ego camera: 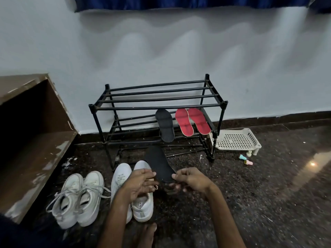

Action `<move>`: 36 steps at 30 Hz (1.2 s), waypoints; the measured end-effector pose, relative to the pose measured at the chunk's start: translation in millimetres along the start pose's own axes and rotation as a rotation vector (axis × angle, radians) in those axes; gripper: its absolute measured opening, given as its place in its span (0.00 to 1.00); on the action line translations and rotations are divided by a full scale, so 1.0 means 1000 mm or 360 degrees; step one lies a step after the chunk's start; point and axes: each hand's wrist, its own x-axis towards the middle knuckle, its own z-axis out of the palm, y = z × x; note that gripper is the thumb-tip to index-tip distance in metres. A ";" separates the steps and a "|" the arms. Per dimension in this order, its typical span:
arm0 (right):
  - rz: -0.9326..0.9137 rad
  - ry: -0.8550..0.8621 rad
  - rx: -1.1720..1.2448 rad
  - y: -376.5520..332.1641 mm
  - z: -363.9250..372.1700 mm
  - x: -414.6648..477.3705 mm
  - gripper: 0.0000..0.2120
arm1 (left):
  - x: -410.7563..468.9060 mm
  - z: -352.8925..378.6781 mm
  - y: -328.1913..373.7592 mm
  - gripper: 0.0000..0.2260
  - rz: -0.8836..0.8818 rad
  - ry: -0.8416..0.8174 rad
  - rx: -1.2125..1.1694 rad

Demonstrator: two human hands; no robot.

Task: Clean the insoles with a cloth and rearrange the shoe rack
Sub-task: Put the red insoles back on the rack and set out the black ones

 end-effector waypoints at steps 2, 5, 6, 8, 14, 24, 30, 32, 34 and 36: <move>-0.0068 0.0003 0.0039 -0.008 0.011 0.006 0.14 | -0.005 -0.009 0.013 0.06 0.0092 0.0024 -0.0048; -0.0197 0.0115 0.0175 -0.018 0.031 0.019 0.10 | -0.006 -0.016 0.033 0.04 0.0237 0.0122 -0.0092; -0.0239 0.0175 0.0242 -0.022 0.038 0.025 0.09 | -0.002 -0.017 0.040 0.03 0.0281 0.0157 -0.0091; -0.0310 0.0301 0.0338 -0.025 0.049 0.040 0.05 | 0.008 -0.017 0.054 0.03 0.0350 0.0224 -0.0074; -0.0432 0.0706 0.0381 -0.039 0.056 0.103 0.02 | 0.064 -0.025 0.087 0.07 0.0419 0.0297 0.0051; -0.0344 0.0903 0.0221 -0.036 0.036 0.222 0.06 | 0.177 -0.037 0.089 0.11 0.0361 0.0503 0.0289; -0.0295 0.1050 0.0053 -0.030 0.049 0.246 0.08 | 0.195 -0.045 0.086 0.13 0.0475 0.0509 0.0482; -0.0273 0.1086 0.0028 -0.031 0.050 0.249 0.07 | 0.196 -0.047 0.085 0.15 0.0486 0.0496 0.0524; -0.0251 0.1088 0.0000 -0.031 0.052 0.249 0.07 | 0.196 -0.048 0.082 0.16 0.0489 0.0491 0.0565; -0.0238 0.1099 -0.0040 -0.030 0.054 0.246 0.07 | 0.194 -0.048 0.078 0.18 0.0485 0.0493 0.0583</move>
